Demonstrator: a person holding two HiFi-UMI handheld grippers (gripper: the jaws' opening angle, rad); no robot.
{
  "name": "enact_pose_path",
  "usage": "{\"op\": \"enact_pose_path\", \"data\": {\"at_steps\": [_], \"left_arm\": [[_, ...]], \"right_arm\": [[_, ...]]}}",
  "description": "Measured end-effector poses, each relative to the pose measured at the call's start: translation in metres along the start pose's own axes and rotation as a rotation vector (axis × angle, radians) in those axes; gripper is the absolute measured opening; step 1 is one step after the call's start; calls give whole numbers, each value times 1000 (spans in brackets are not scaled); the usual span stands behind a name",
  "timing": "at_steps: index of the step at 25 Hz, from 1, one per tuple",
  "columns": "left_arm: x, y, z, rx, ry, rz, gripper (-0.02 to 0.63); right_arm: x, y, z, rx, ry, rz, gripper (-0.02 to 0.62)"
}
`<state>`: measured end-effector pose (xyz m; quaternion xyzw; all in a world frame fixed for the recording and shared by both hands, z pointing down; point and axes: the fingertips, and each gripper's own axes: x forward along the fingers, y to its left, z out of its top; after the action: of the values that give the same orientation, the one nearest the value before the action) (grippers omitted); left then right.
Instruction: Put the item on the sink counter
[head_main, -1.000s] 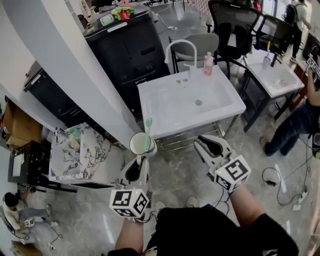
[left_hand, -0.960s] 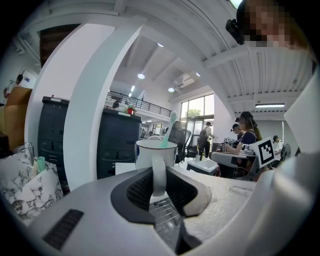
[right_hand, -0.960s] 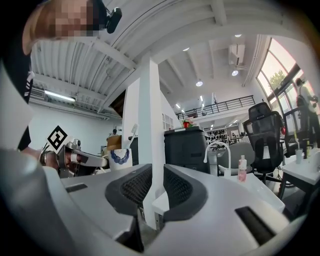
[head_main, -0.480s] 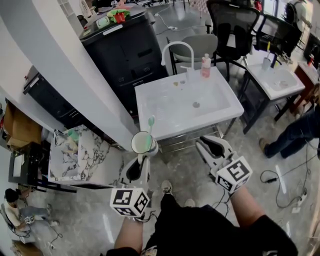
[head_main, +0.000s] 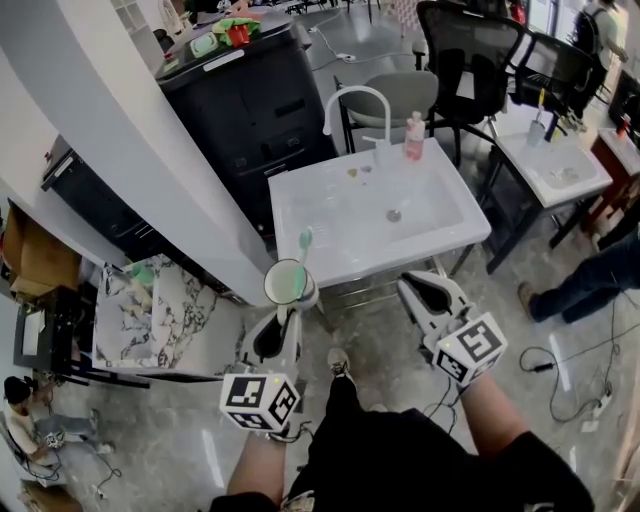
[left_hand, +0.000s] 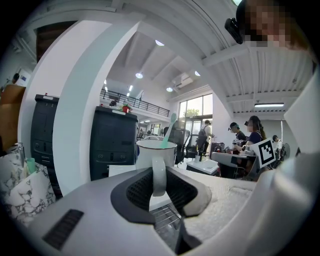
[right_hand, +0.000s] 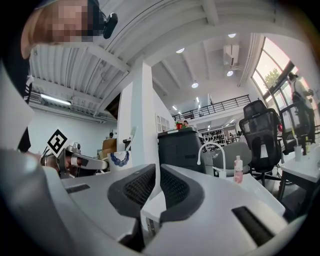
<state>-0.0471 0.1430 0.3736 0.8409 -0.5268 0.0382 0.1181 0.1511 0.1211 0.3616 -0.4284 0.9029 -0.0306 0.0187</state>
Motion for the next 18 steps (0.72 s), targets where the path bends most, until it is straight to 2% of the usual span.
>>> {"op": "enact_pose_path", "data": {"at_steps": [10,18], "left_arm": [[43,43,8,-4,-1,-2,61],[107,88,22,-20,16,-22,61]], "right_arm": [[53,-24,-2,-3,5,-20,0],[115,-62,-4,-5,32,-50,-1]]}}
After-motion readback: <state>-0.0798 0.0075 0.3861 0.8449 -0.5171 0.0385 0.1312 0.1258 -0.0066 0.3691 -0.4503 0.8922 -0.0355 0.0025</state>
